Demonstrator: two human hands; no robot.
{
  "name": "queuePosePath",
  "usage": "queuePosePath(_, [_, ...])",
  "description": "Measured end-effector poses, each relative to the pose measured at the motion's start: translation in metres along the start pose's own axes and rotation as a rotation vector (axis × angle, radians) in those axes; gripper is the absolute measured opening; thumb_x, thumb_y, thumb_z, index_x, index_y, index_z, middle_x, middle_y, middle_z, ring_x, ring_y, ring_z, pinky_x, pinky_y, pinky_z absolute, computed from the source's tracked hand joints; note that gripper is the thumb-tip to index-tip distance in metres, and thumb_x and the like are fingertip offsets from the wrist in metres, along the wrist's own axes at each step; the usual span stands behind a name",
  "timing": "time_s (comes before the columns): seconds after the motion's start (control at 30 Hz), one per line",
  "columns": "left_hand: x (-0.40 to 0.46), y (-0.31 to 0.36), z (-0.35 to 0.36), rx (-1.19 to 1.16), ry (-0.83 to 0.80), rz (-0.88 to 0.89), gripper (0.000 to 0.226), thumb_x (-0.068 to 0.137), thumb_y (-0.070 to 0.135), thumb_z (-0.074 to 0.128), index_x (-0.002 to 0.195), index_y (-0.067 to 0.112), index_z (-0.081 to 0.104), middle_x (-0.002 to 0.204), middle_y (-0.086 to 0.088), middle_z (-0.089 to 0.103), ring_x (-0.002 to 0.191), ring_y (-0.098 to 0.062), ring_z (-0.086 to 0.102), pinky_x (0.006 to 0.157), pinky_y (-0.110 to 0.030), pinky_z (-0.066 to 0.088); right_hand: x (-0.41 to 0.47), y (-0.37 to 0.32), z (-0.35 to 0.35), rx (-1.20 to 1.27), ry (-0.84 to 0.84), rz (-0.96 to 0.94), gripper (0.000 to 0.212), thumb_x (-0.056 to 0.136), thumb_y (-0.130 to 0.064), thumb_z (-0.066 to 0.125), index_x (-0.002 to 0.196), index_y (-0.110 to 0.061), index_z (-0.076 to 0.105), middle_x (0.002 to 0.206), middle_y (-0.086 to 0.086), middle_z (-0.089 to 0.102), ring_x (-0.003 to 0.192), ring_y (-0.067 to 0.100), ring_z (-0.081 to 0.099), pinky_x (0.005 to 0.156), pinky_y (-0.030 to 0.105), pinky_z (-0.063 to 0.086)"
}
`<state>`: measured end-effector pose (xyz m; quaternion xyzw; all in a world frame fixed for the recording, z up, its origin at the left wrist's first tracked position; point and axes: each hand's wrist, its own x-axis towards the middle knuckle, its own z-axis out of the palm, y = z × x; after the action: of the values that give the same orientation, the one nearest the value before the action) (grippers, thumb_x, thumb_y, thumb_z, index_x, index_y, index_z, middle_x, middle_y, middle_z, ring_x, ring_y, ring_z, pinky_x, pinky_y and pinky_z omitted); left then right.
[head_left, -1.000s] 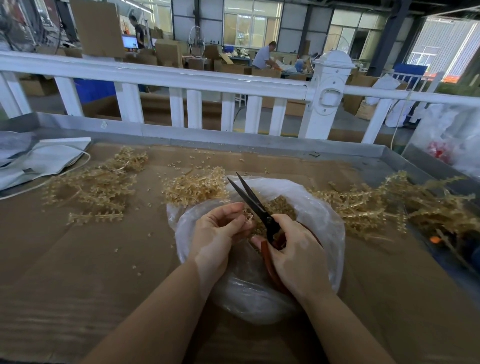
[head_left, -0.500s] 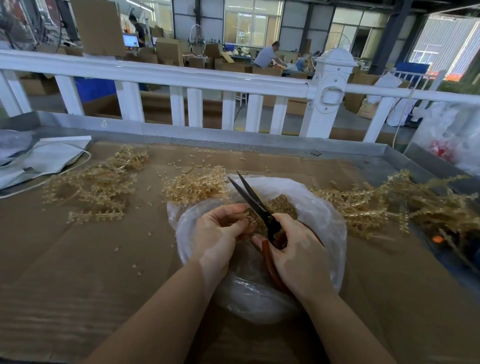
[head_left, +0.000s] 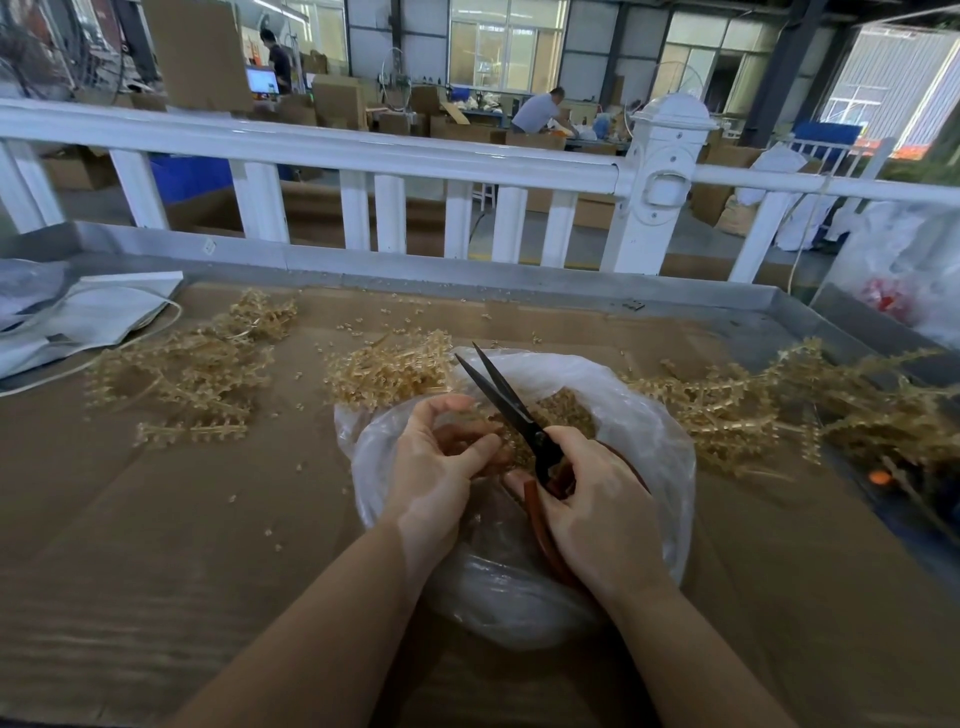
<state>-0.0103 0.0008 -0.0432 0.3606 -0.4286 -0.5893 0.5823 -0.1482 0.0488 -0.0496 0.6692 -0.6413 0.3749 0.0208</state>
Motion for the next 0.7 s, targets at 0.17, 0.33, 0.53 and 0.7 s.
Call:
queuePosePath(0.17, [0.002, -0.001, -0.001, -0.001, -0.002, -0.023, 0.027, 0.081, -0.013, 0.061, 0.092, 0.011, 0.064, 0.081, -0.004, 0.068, 0.066, -0.015, 0.069, 0.061, -0.022, 0.055, 0.000, -0.001, -0.001, 0.000, -0.009, 0.006, 0.046, 0.083, -0.050, 0.067, 0.120, -0.025, 0.060, 0.097, -0.010, 0.066, 0.090, 0.008, 0.060, 0.076, 0.015, 0.041])
queuePosePath(0.33, [0.002, 0.000, -0.001, -0.022, 0.013, -0.047, 0.026, 0.077, -0.008, 0.067, 0.092, 0.013, 0.068, 0.081, -0.001, 0.070, 0.075, -0.016, 0.068, 0.067, -0.025, 0.056, 0.000, -0.003, -0.003, 0.009, -0.028, 0.013, 0.046, 0.083, -0.051, 0.066, 0.121, -0.026, 0.059, 0.099, -0.011, 0.066, 0.092, 0.008, 0.059, 0.078, 0.019, 0.047])
queuePosePath(0.53, [0.002, 0.008, 0.004, -0.094, 0.067, -0.095, 0.027, 0.076, -0.014, 0.065, 0.087, 0.010, 0.068, 0.075, -0.001, 0.067, 0.067, -0.013, 0.067, 0.061, -0.023, 0.056, 0.003, -0.008, -0.010, 0.028, -0.076, 0.015, 0.044, 0.083, -0.052, 0.065, 0.119, -0.027, 0.060, 0.098, -0.011, 0.065, 0.092, 0.008, 0.058, 0.080, 0.021, 0.047])
queuePosePath(0.7, [0.002, 0.019, 0.003, -0.188, 0.073, -0.111, 0.030, 0.079, -0.017, 0.059, 0.096, 0.007, 0.066, 0.065, 0.000, 0.065, 0.054, -0.015, 0.066, 0.053, -0.022, 0.055, 0.003, -0.011, -0.024, 0.097, -0.075, 0.013, 0.031, 0.081, -0.051, 0.063, 0.104, -0.030, 0.061, 0.084, -0.013, 0.063, 0.081, 0.003, 0.057, 0.071, 0.013, 0.044])
